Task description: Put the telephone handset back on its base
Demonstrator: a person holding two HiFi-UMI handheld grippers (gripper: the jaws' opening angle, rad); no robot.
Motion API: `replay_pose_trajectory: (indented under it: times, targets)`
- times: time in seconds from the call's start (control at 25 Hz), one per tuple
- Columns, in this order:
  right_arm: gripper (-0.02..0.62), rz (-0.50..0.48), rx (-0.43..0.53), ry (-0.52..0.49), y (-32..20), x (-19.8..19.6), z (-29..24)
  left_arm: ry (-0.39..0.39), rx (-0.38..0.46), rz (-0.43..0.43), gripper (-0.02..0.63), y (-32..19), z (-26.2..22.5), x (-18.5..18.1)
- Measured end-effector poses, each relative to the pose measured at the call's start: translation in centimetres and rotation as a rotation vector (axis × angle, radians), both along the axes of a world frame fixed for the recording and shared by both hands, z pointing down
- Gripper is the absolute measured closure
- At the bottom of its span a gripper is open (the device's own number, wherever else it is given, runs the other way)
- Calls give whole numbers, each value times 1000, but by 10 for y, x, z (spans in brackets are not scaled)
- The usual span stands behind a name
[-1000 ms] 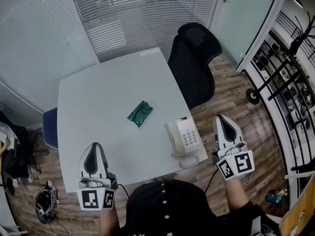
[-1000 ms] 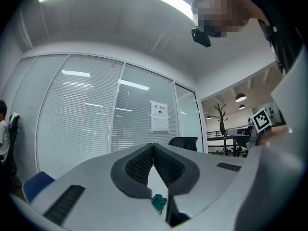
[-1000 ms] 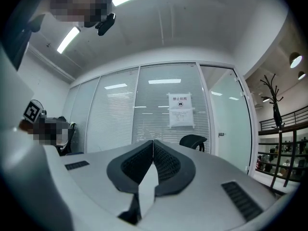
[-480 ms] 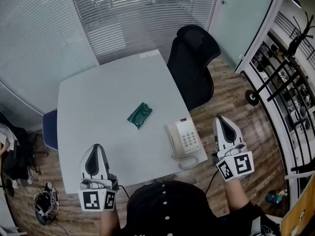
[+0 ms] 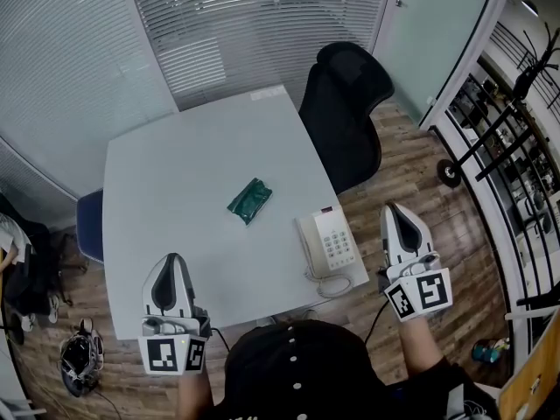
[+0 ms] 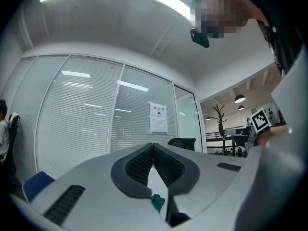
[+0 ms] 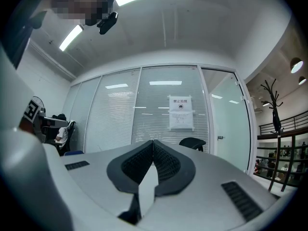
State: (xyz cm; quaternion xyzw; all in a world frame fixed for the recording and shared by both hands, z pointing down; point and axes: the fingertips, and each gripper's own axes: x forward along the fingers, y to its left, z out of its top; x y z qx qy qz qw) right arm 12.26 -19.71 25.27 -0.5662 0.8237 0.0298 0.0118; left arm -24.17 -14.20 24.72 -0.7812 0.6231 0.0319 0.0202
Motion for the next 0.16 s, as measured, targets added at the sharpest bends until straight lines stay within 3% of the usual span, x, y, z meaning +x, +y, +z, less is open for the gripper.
replay_pose_trajectory:
  times: [0.16]
  targets:
    - [566, -4, 3, 1, 3, -2, 0, -2, 3, -1, 591, 4, 0, 0]
